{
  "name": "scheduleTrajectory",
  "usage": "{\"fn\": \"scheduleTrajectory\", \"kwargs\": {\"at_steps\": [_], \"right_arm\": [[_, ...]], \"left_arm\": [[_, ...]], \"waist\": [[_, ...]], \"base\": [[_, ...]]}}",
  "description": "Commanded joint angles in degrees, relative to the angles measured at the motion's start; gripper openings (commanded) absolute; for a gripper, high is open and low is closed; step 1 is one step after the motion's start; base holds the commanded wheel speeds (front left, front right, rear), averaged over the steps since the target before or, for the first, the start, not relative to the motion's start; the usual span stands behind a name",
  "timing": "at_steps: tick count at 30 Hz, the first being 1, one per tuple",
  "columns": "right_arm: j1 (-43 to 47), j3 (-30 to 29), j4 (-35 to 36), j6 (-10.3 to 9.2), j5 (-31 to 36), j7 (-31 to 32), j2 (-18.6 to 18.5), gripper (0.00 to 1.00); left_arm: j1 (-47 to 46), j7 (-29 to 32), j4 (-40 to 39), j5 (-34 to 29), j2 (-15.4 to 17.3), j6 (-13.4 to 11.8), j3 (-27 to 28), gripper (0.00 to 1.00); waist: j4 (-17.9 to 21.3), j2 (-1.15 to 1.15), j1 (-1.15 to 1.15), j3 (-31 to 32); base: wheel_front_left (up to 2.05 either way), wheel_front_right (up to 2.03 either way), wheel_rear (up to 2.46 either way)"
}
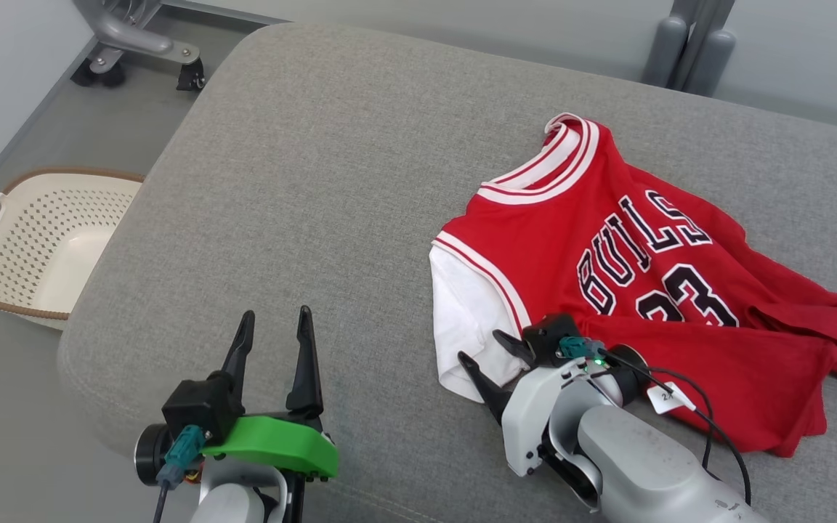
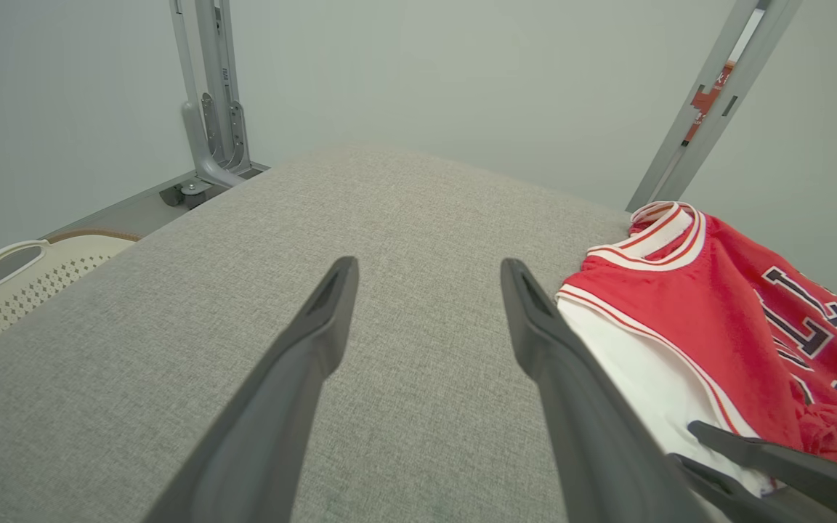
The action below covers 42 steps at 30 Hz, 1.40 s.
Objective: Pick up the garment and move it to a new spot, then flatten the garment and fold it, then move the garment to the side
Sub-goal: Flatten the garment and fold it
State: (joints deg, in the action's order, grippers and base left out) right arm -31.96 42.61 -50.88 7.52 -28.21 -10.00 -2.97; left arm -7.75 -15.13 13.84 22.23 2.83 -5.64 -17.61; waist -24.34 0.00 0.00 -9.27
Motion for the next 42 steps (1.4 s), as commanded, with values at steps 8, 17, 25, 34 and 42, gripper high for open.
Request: {"fn": "scheduleTrajectory", "kwargs": {"at_steps": [8,17,25,34,42], "right_arm": [[-3.1,5.9,-0.2,-0.06,-4.7,-2.1,0.0,0.0],[-4.6,20.6,7.4,-0.04,-13.4,-1.1,-0.2,1.0],[-6.5,17.3,4.1,-0.04,-14.6,-5.0,-2.5,1.0],[-1.1,-1.9,6.3,-0.04,-5.0,-5.2,-11.5,1.0],[10.0,-18.9,12.2,-0.04,3.0,-5.1,-14.2,1.0]], "left_arm": [[-1.0,0.0,-0.1,0.6,0.1,-0.4,0.1,1.0],[-0.8,0.0,0.0,-0.3,0.1,-0.4,0.8,1.0],[0.1,0.0,0.0,-1.0,0.1,-0.1,1.7,1.0],[1.2,0.0,-0.3,-1.4,0.1,-0.3,2.4,1.0],[2.0,0.0,-0.4,-1.8,0.1,0.0,2.9,1.0]], "waist": [[-0.6,0.0,0.0,-0.3],[2.0,0.0,0.0,0.4],[6.2,0.0,0.0,1.3],[10.2,0.0,0.0,2.6],[12.7,0.0,0.0,3.0]], "base": [[0.0,0.0,0.0],[0.0,0.0,0.0],[0.0,0.0,0.0],[0.0,0.0,0.0],[0.0,0.0,0.0]]}}
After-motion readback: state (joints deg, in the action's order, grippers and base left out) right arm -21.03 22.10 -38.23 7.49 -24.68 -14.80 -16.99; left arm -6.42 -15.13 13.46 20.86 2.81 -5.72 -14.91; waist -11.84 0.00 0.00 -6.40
